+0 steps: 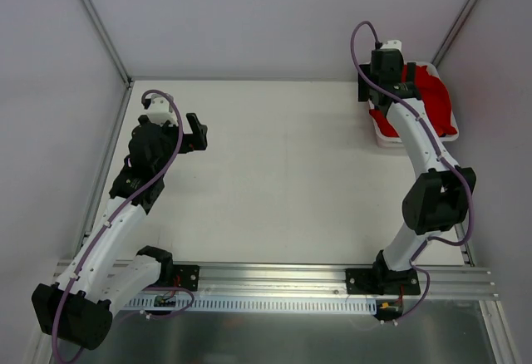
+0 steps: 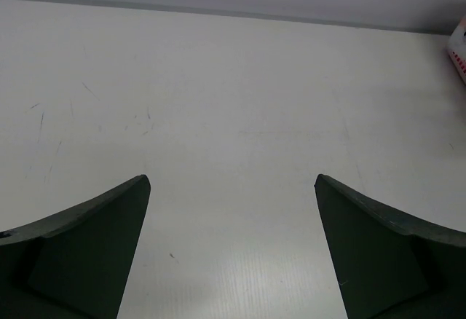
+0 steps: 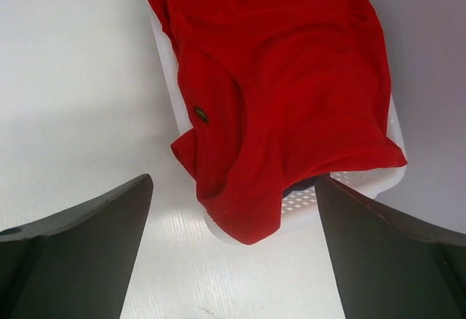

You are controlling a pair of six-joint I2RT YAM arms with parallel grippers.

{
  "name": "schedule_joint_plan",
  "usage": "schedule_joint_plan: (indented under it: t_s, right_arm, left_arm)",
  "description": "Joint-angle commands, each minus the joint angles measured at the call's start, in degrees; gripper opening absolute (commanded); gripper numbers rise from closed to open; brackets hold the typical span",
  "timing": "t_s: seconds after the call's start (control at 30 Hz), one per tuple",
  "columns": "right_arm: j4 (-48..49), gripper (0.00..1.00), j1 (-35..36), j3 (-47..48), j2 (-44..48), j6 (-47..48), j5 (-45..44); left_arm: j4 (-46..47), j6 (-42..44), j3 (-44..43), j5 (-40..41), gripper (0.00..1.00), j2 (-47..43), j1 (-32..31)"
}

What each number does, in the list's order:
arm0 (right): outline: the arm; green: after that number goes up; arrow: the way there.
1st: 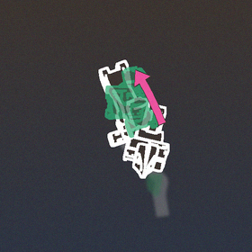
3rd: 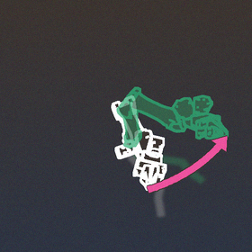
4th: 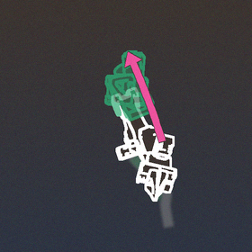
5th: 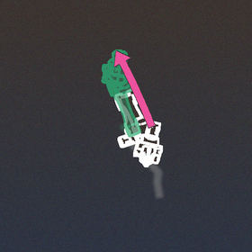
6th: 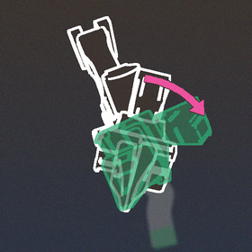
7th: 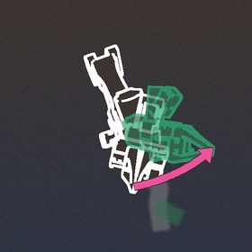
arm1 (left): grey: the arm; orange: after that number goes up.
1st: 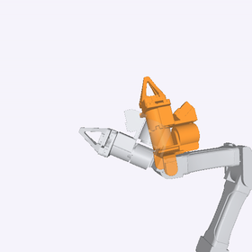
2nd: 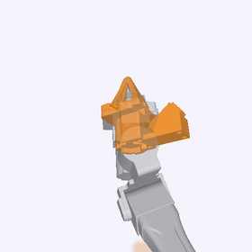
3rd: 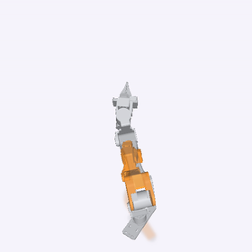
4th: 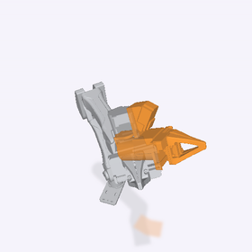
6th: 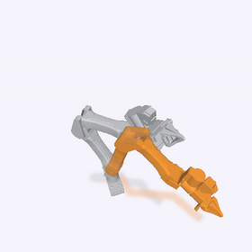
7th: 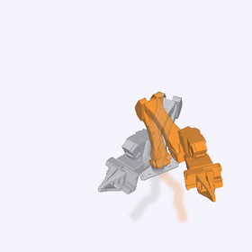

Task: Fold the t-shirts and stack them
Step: Grab the tshirt from the pile

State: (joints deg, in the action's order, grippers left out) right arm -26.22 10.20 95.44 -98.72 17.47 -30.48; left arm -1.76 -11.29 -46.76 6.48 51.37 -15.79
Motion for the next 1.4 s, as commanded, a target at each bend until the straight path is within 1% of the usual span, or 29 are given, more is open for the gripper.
schedule_joint_plan:
  t_s: [0.0, 0.13, 0.2, 0.27, 0.33, 0.37, 0.4, 0.47, 0.53, 0.63, 0.83, 0.93, 1.13, 1.27, 1.3, 1.37]
  right_arm:
    - [-0.41, 1.00, -1.05, -0.69, 2.04, -2.80, 2.35]
    - [-0.67, 0.99, -1.76, -0.70, 0.90, -2.45, 3.58]
    - [-0.76, 0.99, -2.28, -0.52, -0.15, -2.71, 5.68]
    - [-1.03, 0.97, -2.99, 0.27, -1.03, -3.32, 7.27]
    - [-1.03, 0.85, -3.43, 0.80, -2.44, -3.67, 8.24]
    - [-1.03, 0.72, -3.60, 1.67, -3.05, -3.76, 8.42]
    - [-0.94, 0.67, -3.69, 2.20, -4.37, -3.85, 8.51]
    - [-0.94, 0.50, -3.87, 3.95, -5.60, -3.94, 8.95]
    - [-0.85, 0.46, -4.13, 5.19, -7.45, -4.11, 9.12]
    - [-0.85, 0.45, -4.66, 8.18, -9.99, -4.55, 9.82]
    - [-0.77, 0.46, -5.80, 14.15, -14.39, -4.82, 12.28]
    - [-0.68, 0.45, -6.06, 17.31, -17.29, -4.56, 13.51]
    - [-0.41, 0.45, -6.68, 20.49, -21.43, -4.20, 14.66]
    - [0.90, 0.44, -6.68, 15.24, -17.31, -5.78, 14.31]
    - [2.56, 0.44, -6.59, 10.69, -15.73, -6.13, 14.39]
    - [4.41, 0.45, -6.50, 6.01, -10.81, -7.01, 14.31]
  left_arm:
    - [2.99, 0.48, 0.18, -0.77, 0.99, -0.31, -0.29]
    - [2.99, 0.39, 0.18, -1.12, 0.99, -0.22, -0.29]
    - [2.99, 0.39, 0.27, -1.38, 0.99, -0.31, -0.38]
    - [2.99, 0.30, 0.27, -1.47, 0.99, -0.22, -0.38]
    - [2.99, 0.22, 0.36, -1.56, 0.99, -0.14, -0.38]
    - [3.08, 0.13, 0.27, -1.65, 0.99, -0.13, -0.29]
    - [3.08, 0.13, 0.36, -1.82, 0.99, -0.13, -0.29]
    - [3.08, 0.13, 0.36, -2.00, 0.99, -0.13, -0.38]
    - [3.08, 0.04, 0.36, -2.26, 0.99, -0.05, -0.29]
    - [3.17, -0.05, 0.36, -2.61, 0.99, -0.13, -0.29]
    - [3.25, -0.22, 0.53, -2.96, 0.99, 0.22, -0.38]
    - [3.34, -0.31, 0.53, -3.31, 0.99, 0.48, -0.38]
    - [3.43, -0.40, 0.62, -3.58, 0.99, 1.01, -0.29]
    - [3.52, -0.40, 0.62, -3.58, 0.99, 1.53, -0.38]
    - [3.52, -0.40, 0.62, -3.49, 0.99, 1.62, -0.29]
    - [3.61, -0.49, 0.53, -3.84, 0.99, 2.06, -0.38]
